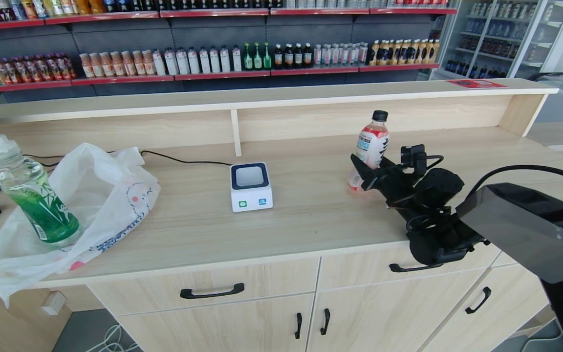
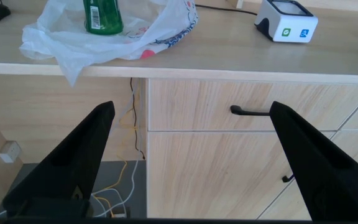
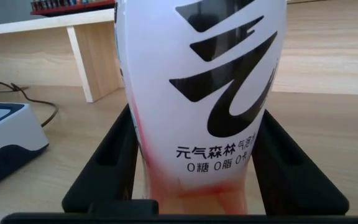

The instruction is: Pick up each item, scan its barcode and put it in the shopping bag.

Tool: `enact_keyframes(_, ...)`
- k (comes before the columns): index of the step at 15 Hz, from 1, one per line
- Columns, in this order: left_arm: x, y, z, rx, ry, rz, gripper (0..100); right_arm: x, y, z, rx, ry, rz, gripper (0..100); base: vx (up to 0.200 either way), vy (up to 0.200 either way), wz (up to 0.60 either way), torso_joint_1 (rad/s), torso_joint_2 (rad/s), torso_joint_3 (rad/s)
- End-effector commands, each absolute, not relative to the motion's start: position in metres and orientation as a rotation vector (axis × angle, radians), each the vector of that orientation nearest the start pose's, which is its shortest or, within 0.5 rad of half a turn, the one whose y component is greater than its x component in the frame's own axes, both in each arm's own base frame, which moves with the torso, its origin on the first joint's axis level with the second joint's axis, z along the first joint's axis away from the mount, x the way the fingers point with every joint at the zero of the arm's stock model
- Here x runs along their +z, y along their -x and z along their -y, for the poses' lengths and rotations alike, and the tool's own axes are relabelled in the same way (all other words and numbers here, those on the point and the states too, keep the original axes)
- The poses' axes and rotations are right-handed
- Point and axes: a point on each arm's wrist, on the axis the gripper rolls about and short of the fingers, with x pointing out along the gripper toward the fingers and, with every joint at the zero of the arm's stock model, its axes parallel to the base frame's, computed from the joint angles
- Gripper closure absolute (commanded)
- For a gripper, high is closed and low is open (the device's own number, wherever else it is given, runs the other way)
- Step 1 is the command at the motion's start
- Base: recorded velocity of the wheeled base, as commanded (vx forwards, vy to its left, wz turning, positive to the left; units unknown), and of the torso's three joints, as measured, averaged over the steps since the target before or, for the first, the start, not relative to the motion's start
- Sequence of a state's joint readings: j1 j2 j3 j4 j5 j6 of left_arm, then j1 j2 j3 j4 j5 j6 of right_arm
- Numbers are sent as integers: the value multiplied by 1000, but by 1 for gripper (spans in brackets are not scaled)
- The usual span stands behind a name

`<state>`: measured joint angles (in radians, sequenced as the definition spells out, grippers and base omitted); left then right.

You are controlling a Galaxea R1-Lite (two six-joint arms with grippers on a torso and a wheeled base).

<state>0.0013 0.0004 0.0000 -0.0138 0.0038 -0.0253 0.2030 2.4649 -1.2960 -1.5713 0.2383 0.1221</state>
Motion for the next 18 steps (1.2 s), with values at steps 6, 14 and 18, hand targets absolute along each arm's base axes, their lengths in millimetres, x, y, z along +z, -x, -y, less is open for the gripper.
enact_keyframes(6, 77, 23, 0, 6, 26, 14, 0, 128, -450, -93, 454, -106, 453, 100, 0, 0, 0, 0, 0, 0)
enact_keyframes(14, 77, 23, 0, 6, 25, 12, 0, 177, -431, -88, 443, -60, 564, 100, 0, 0, 0, 0, 0, 0)
enact_keyframes(18, 77, 23, 0, 6, 21, 9, 0, 211, -354, -81, 426, 69, 538, 100, 0, 0, 0, 0, 0, 0)
